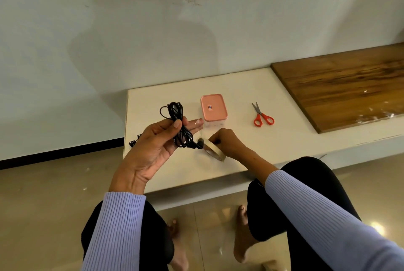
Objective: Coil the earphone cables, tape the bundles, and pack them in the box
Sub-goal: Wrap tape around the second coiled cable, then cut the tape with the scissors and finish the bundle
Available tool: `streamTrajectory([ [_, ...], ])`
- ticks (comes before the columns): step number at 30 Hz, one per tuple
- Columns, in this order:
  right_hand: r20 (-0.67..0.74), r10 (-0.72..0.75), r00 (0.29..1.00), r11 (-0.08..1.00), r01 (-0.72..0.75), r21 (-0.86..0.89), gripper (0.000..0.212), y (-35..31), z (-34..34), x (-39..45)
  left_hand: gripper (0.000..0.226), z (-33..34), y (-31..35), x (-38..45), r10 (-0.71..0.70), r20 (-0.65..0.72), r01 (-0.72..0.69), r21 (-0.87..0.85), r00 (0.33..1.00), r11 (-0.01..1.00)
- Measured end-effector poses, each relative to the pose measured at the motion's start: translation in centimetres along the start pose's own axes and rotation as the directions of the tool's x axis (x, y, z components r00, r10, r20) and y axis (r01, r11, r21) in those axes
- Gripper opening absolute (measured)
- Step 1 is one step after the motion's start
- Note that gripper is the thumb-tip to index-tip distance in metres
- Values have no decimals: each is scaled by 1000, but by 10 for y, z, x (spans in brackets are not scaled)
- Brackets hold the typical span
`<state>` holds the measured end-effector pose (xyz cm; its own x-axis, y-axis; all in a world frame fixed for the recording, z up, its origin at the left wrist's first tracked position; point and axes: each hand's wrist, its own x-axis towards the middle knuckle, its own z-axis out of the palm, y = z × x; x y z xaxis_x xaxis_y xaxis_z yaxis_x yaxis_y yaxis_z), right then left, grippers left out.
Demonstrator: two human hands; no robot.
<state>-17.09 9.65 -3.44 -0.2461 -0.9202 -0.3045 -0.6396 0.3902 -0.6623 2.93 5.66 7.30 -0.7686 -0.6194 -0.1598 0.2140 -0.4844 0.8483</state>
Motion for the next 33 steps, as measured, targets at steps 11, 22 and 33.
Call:
streamTrajectory([
  [11, -54, -72, 996, 986, 63, -154, 24, 2, -1, -7, 42, 9, -6, 9, -11, -62, 9, -31, 998, 999],
  [22, -463, 103, 880, 955, -217, -201, 29, 38, -31, -6, 45, 19, -10, 25, -12, -18, 11, -64, 1000, 998],
  [33, -337, 127, 933, 874, -266, -407, 43, 56, -7, -25, 46, 23, -10, 34, -4, 3, 4, -72, 1000, 997],
])
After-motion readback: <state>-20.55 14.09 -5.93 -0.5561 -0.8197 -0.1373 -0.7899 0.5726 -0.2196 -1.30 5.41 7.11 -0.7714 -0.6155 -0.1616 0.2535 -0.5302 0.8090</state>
